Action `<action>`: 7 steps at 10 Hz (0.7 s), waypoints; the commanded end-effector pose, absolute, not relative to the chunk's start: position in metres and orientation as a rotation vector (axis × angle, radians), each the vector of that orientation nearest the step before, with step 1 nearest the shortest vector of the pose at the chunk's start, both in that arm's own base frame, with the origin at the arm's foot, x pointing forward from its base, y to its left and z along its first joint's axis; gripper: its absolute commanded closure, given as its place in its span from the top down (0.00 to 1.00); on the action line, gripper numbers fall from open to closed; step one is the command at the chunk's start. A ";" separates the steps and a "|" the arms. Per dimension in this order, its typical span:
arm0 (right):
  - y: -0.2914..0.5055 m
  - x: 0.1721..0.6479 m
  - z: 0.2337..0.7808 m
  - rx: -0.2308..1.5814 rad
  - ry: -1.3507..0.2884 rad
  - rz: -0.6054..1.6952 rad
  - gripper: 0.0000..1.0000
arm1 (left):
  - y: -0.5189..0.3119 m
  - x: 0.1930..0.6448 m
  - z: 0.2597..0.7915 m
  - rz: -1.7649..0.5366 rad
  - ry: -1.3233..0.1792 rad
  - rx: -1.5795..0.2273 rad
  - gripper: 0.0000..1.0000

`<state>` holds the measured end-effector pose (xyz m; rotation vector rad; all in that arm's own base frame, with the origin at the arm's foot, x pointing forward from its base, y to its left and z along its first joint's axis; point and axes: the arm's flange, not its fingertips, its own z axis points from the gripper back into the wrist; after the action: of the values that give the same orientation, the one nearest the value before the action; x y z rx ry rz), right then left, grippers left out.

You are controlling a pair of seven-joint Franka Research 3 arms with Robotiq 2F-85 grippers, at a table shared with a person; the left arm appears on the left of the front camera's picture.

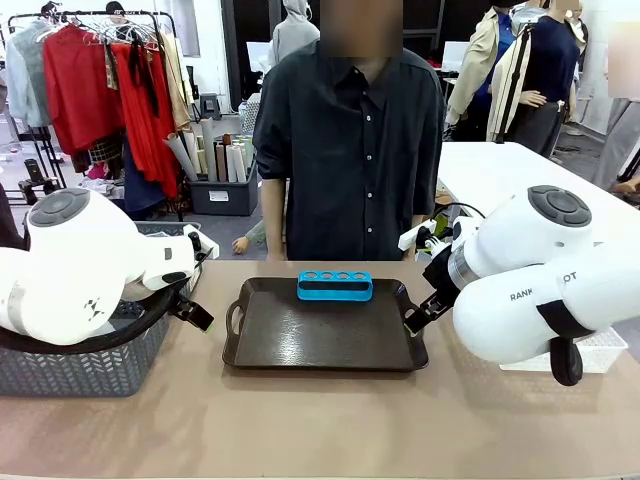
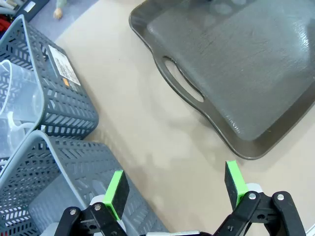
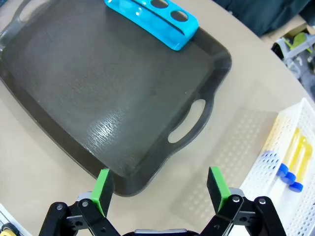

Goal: Prepare the laboratory tools.
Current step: Pick up one Large Measuring Cup and place it on the Handle tray.

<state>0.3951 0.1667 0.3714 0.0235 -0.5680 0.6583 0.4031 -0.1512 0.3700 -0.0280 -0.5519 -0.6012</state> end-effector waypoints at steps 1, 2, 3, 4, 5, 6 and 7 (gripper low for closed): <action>0.167 0.395 0.371 0.024 -0.568 0.658 1.00 | -0.151 0.403 0.370 -0.601 -0.552 -0.028 1.00; 0.167 0.395 0.371 0.024 -0.568 0.658 1.00 | -0.151 0.403 0.370 -0.601 -0.552 -0.028 1.00; 0.167 0.395 0.371 0.024 -0.568 0.658 1.00 | -0.151 0.403 0.370 -0.601 -0.552 -0.028 1.00; 0.167 0.395 0.371 0.024 -0.568 0.658 1.00 | -0.151 0.403 0.370 -0.601 -0.552 -0.028 1.00; 0.167 0.395 0.371 0.024 -0.568 0.658 1.00 | -0.151 0.403 0.370 -0.601 -0.552 -0.028 1.00; 0.167 0.395 0.371 0.024 -0.568 0.658 1.00 | -0.151 0.403 0.370 -0.601 -0.552 -0.028 1.00; 0.167 0.395 0.371 0.024 -0.568 0.658 1.00 | -0.151 0.403 0.370 -0.601 -0.552 -0.028 1.00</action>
<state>0.3951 0.1667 0.3714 0.0234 -0.5680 0.6583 0.4031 -0.1512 0.3700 -0.0280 -0.5519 -0.6012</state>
